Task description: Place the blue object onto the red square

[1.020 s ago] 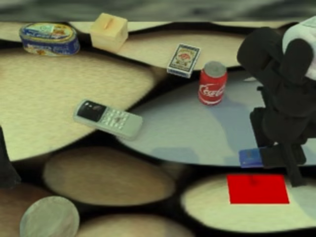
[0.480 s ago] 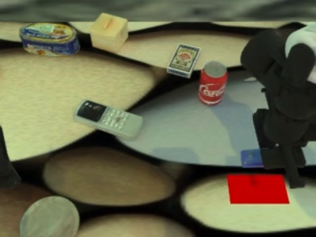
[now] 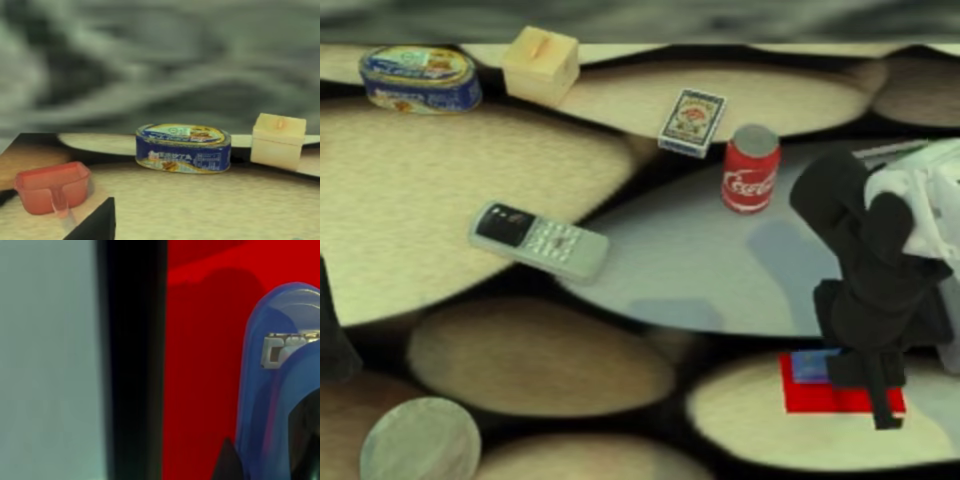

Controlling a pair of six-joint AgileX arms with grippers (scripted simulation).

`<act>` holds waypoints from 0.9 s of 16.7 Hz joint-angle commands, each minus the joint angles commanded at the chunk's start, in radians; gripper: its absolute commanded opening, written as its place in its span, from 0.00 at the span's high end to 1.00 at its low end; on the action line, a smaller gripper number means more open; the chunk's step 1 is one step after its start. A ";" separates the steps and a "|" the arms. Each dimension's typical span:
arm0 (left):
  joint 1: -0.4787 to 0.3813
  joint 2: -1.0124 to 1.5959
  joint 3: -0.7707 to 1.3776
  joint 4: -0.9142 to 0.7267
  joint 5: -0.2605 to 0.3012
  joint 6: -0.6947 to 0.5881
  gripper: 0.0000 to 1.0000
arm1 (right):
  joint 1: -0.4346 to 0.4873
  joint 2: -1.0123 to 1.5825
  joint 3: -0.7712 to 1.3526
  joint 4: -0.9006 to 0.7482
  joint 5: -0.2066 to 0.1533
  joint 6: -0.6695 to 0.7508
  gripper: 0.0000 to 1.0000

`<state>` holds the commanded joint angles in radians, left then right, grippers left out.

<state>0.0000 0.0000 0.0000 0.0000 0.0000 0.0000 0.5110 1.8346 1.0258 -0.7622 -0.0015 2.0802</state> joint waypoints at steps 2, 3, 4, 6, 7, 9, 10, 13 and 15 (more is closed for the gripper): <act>0.000 0.000 0.000 0.000 0.000 0.000 0.00 | 0.000 0.007 -0.013 0.017 0.000 0.000 1.00; 0.000 0.000 0.000 0.000 0.000 0.000 0.00 | 0.000 0.007 -0.013 0.017 0.000 0.000 1.00; 0.000 0.000 0.000 0.000 0.000 0.000 0.00 | 0.000 0.007 -0.013 0.017 0.000 0.000 1.00; 0.000 0.000 0.000 0.000 0.000 0.000 0.00 | 0.000 0.007 -0.013 0.017 0.000 0.000 0.92; 0.000 0.000 0.000 0.000 0.000 0.000 0.00 | 0.000 0.007 -0.013 0.017 0.000 0.000 0.85; 0.000 0.000 0.000 0.000 0.000 0.000 0.00 | 0.000 0.007 -0.013 0.017 0.000 0.000 0.70; 0.000 0.000 0.000 0.000 0.000 0.000 0.00 | 0.000 0.007 -0.013 0.017 0.000 0.000 0.62; 0.000 0.000 0.000 0.000 0.000 0.000 0.00 | 0.000 0.007 -0.013 0.017 0.000 0.000 0.40; 0.000 0.000 0.000 0.000 0.000 0.000 0.00 | 0.000 0.007 -0.013 0.017 0.000 0.000 0.25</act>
<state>0.0000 0.0000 0.0000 0.0000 0.0000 0.0000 0.5110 1.8421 1.0125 -0.7452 -0.0019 2.0802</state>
